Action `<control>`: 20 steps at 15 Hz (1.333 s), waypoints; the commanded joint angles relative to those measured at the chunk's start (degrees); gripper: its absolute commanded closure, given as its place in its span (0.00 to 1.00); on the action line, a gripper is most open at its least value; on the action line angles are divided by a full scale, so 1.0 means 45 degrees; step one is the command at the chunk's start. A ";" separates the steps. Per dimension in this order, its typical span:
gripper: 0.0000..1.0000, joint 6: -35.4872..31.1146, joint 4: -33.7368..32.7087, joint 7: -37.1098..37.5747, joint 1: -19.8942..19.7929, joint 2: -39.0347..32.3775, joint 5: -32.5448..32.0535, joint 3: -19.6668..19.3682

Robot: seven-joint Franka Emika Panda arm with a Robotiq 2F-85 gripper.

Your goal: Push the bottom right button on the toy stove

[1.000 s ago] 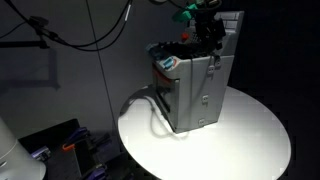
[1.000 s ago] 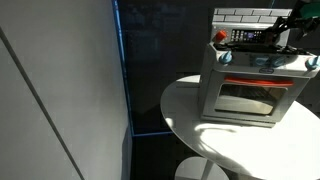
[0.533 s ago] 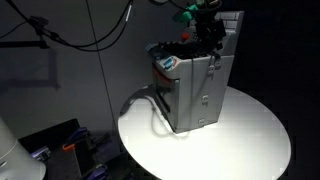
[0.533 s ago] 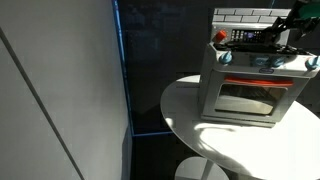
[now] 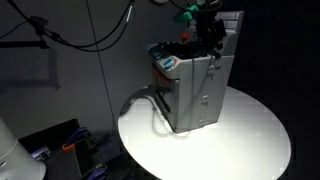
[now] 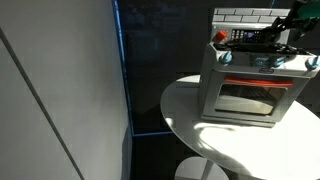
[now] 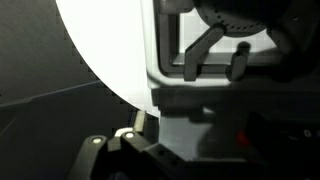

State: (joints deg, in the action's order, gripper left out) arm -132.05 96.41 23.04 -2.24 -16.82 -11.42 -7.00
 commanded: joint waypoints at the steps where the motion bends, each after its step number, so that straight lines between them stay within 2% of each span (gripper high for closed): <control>1: 0.00 -0.0075 -0.0545 0.0190 0.0100 -0.0344 -0.0017 -0.0176; 14: 0.00 -0.0580 -0.0562 0.0248 0.0114 -0.0497 -0.0169 -0.0326; 20: 0.00 0.0041 -0.0206 -0.0160 0.0116 0.0022 0.0160 -0.0138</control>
State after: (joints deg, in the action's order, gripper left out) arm -133.32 95.94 22.98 -2.11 -17.60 -11.38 -7.38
